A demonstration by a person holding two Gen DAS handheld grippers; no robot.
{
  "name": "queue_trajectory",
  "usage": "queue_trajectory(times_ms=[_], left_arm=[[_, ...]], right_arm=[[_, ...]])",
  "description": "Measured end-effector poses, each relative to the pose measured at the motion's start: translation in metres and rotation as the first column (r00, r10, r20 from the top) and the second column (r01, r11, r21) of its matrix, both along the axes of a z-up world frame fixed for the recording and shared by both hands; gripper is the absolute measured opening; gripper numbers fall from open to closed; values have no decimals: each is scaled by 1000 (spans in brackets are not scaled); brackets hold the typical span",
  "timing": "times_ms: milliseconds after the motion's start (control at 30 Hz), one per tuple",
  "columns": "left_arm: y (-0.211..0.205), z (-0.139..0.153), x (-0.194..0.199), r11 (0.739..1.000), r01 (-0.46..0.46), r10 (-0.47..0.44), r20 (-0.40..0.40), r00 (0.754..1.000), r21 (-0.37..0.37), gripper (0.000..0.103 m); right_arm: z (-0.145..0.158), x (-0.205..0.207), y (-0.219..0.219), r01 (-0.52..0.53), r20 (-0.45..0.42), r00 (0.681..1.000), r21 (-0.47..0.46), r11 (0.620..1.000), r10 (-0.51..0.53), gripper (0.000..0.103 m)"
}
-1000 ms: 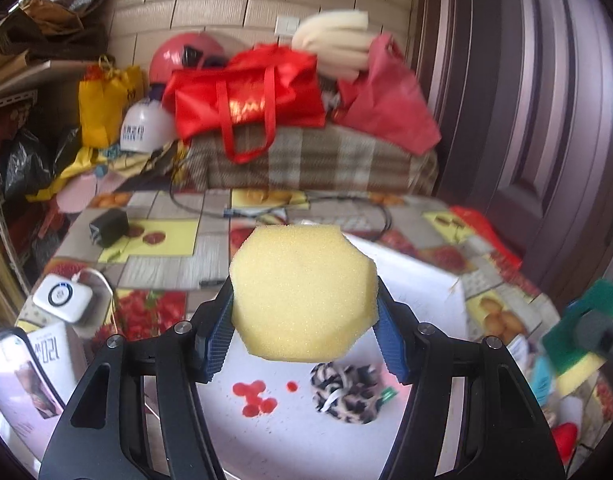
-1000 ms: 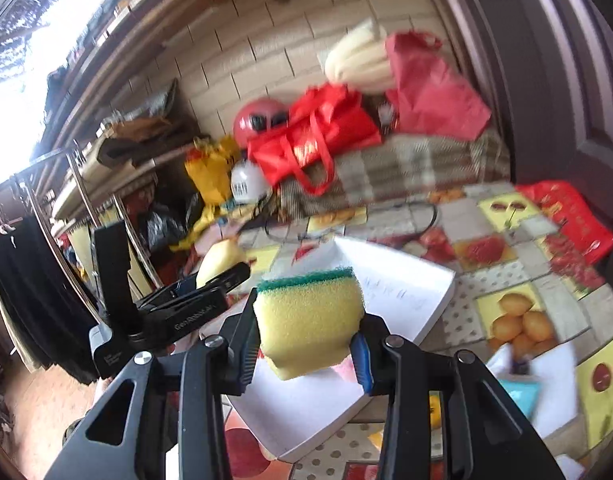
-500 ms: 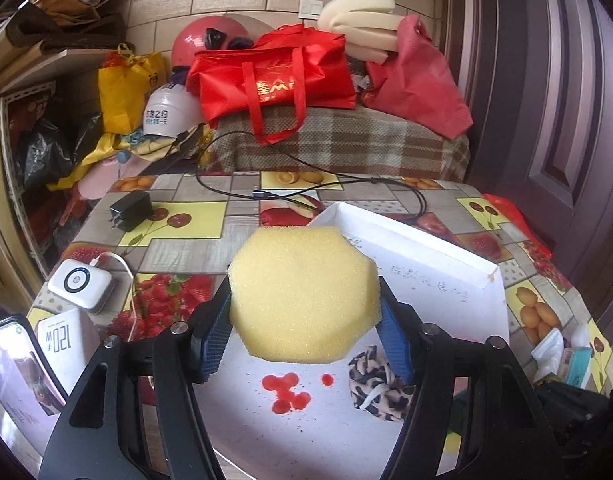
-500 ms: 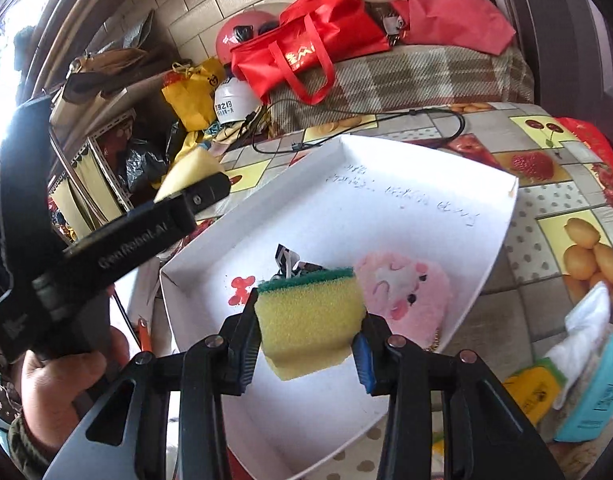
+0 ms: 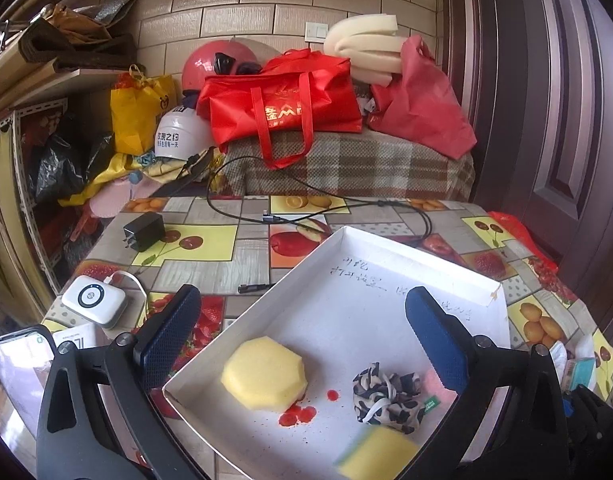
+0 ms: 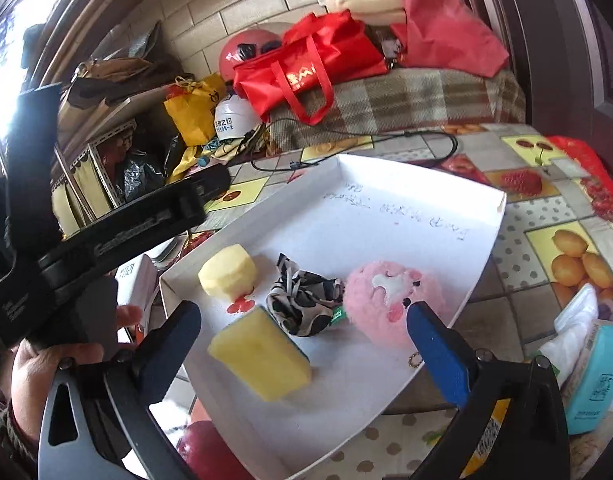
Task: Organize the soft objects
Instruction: 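Move both tools back toward the pile of soft items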
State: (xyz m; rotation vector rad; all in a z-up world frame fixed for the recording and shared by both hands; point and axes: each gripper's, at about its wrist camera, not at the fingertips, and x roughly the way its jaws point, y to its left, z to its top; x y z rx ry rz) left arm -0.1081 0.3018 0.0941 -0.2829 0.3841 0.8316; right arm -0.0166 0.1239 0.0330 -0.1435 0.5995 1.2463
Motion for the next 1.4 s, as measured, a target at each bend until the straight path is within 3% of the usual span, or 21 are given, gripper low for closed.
queue_trajectory(times_ms=[533,700,867,967,1067,1167,1233,1300,1400], left_arm=[[-12,15,-6,1000,0,-1,50,999,24,103],[-23,31,-12,999,41,-42,112,993,17,103],[-59,59,-15,984,154,-168,171,971,93,103],[-84,73,-15,968,199,-227,191,955,154,103],[-111,83,-12,941,273,-311,192,931,200,103],[-135,81,0,908,373,-404,160,901,192,103],[-149,73,14,875,462,-479,116,870,148,103],[-165,52,35,816,576,-578,53,814,51,103],[-187,13,58,736,672,-675,-13,738,-83,103]], right_arm=[[21,-10,-33,-2,2,1000,102,995,2,103],[41,-10,-63,33,32,999,199,980,-40,103],[74,3,-120,107,73,987,371,923,-144,103],[89,11,-166,199,103,952,504,841,-287,103],[99,15,-208,253,96,920,596,762,-381,103],[102,30,-234,303,55,908,597,743,-415,103],[98,44,-247,345,18,905,555,757,-426,103],[90,57,-253,356,6,911,498,791,-413,103],[62,79,-263,385,-8,912,358,851,-409,103]])
